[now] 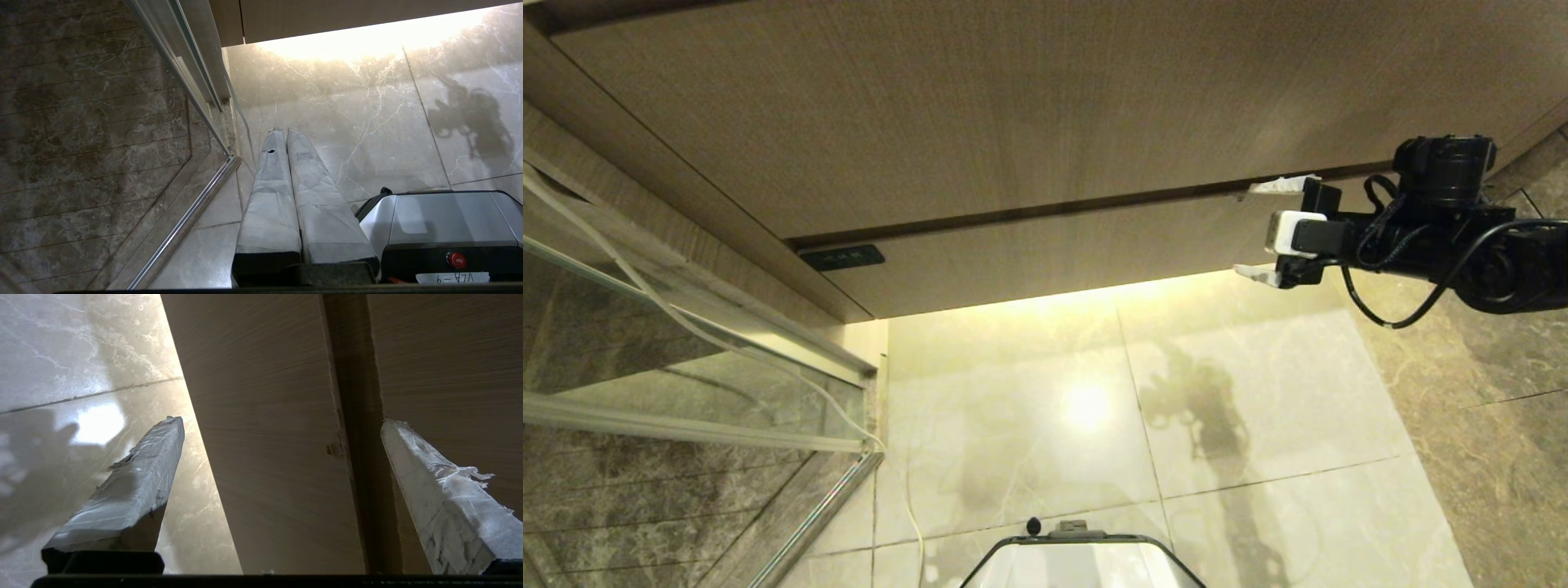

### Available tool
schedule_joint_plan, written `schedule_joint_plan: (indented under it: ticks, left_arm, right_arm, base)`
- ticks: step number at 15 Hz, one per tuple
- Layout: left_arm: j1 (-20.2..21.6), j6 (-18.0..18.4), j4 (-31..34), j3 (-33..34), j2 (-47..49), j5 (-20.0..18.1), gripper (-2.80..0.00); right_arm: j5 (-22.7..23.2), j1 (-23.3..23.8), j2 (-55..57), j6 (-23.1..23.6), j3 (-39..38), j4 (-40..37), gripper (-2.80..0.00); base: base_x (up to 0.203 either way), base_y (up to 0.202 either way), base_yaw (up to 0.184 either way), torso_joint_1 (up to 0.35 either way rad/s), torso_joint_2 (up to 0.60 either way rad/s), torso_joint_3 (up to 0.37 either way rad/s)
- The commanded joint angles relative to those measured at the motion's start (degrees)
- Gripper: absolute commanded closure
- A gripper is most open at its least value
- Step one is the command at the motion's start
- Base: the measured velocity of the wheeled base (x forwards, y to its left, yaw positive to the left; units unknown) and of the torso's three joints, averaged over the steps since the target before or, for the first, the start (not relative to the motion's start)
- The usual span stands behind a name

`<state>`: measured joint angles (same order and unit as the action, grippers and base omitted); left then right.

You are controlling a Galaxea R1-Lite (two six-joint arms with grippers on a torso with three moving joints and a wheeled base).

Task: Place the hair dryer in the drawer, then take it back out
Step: Pull open the drawer

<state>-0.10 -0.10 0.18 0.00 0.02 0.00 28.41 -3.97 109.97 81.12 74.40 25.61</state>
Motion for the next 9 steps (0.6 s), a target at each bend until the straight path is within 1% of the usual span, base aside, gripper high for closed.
schedule_joint_plan:
  ticks: [1,9]
  left_arm:
    - [0.0,0.0,0.0,0.1,0.0,0.0,0.0]
    - [0.0,0.0,0.0,0.0,0.0,0.0,0.0]
  right_arm:
    - [0.2,-0.2,3.9,0.4,2.8,0.2,-2.8]
    - [-0.2,-0.2,7.8,0.2,6.3,0.2,-2.8]
  base:
    - [0.0,0.0,0.0,0.0,0.0,0.0]
    - [0.0,0.0,0.0,0.0,0.0,0.0]
